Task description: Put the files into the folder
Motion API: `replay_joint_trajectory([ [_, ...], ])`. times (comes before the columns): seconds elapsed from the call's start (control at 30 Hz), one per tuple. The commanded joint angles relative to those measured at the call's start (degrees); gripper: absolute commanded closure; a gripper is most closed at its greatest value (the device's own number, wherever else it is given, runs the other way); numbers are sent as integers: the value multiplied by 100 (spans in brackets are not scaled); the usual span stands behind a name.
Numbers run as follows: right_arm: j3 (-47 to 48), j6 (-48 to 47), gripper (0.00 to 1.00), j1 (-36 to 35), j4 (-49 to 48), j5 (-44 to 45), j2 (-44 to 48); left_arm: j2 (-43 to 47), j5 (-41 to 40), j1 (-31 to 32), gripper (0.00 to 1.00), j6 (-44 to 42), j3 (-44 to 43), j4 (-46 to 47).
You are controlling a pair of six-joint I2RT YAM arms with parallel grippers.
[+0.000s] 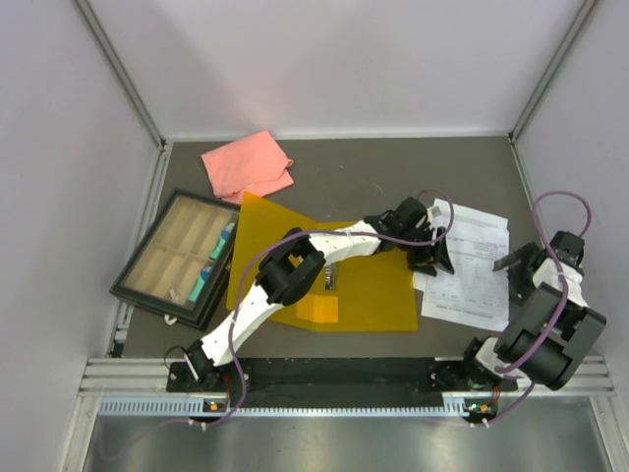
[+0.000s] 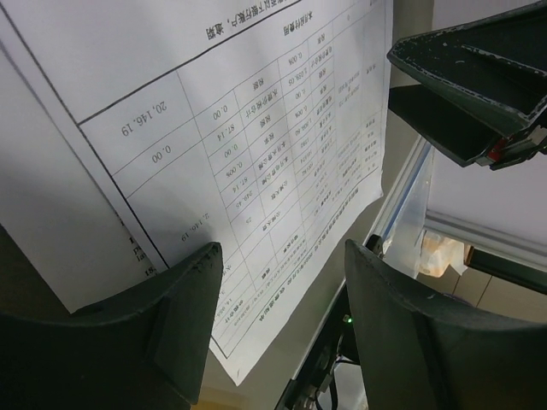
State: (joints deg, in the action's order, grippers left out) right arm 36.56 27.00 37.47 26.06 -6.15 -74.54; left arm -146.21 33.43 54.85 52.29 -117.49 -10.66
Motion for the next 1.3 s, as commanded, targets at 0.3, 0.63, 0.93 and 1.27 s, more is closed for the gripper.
replay_joint_trajectory([
  [0.3, -245, -90, 18, -258, -268, -1669, -298, -513, -399, -379, 34, -475, 77, -728],
  [0.63, -342, 42, 23, -495, -190, -2531, 70, -549, -390, -370, 34, -404, 130, -622],
  [0.93, -70, -2, 23, -495, 460, -2689, 888, -514, -425, -379, 34, -439, 156, -613],
  [1.27, -43, 155, 23, -495, 514, -3014, 1091, -487, -416, -379, 34, -466, 218, -569],
])
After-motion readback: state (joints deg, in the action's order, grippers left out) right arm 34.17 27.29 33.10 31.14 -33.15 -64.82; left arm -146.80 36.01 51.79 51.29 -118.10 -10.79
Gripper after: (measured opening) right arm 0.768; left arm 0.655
